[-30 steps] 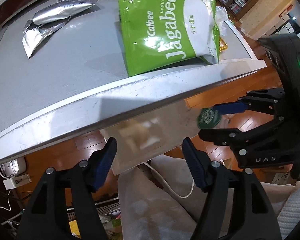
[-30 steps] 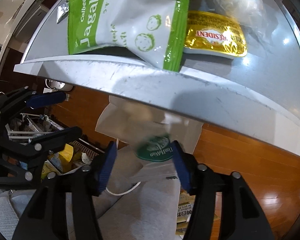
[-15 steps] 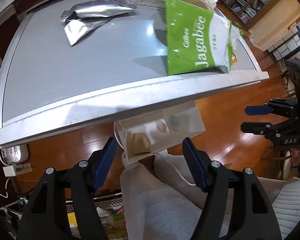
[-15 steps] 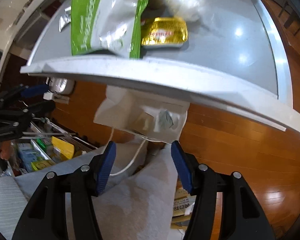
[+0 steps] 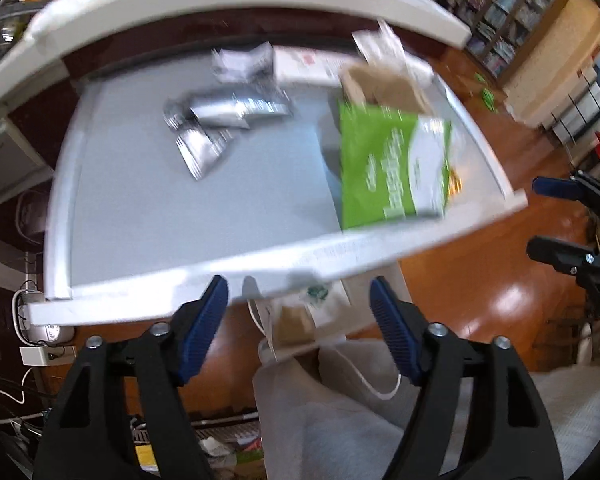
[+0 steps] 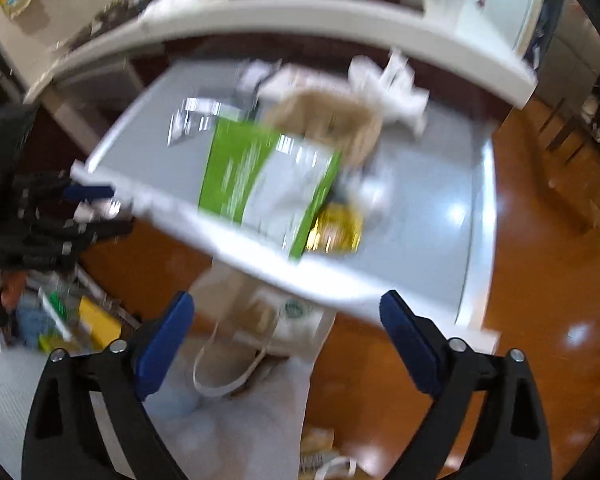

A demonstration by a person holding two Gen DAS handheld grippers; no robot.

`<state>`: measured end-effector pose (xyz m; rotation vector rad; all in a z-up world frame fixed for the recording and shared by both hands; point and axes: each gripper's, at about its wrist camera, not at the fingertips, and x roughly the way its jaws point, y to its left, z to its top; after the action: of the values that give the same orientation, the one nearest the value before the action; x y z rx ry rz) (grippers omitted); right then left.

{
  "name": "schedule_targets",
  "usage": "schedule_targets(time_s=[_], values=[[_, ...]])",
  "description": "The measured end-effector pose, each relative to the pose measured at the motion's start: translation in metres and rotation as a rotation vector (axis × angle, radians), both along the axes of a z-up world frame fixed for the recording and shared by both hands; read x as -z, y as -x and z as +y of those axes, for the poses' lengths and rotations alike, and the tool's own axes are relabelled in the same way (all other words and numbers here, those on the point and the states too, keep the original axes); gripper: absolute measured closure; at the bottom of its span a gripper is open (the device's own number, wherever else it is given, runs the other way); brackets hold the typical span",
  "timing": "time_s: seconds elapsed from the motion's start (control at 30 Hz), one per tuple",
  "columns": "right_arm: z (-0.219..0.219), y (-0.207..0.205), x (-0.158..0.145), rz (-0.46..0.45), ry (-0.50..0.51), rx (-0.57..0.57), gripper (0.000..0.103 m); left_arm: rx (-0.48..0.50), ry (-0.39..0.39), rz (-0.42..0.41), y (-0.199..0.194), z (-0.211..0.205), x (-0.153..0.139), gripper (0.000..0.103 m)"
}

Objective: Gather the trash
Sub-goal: 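Move both tools back over the tray toward the foil packet and pulp carrier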

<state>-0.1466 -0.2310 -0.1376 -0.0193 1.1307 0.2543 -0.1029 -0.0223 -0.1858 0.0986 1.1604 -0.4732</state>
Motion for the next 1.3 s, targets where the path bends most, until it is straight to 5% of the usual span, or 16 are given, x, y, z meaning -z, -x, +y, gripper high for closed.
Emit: schedule_targets(time_s=[0.23, 0.5, 0.9, 1.3], values=[[-0.001, -0.043, -0.004, -0.043, -0.007, 0.058, 0.01, -0.14, 0.078, -0.099, -0.03, 0.017, -0.038, 0.022], [0.0, -0.109, -0.002, 0.016, -0.027, 0.254, 0.01, -0.249, 0.077, -0.198, -0.051, 0.026, -0.059, 0.022], [0.013, -0.166, 0.04, 0.161, 0.035, 0.331, 0.01, -0.225, 0.037, -0.241, -0.081, 0.02, -0.054, 0.022], [0.032, -0.181, 0.053, 0.196, 0.053, 0.344, 0.009, -0.187, 0.036, -0.225, -0.108, 0.014, -0.044, 0.022]])
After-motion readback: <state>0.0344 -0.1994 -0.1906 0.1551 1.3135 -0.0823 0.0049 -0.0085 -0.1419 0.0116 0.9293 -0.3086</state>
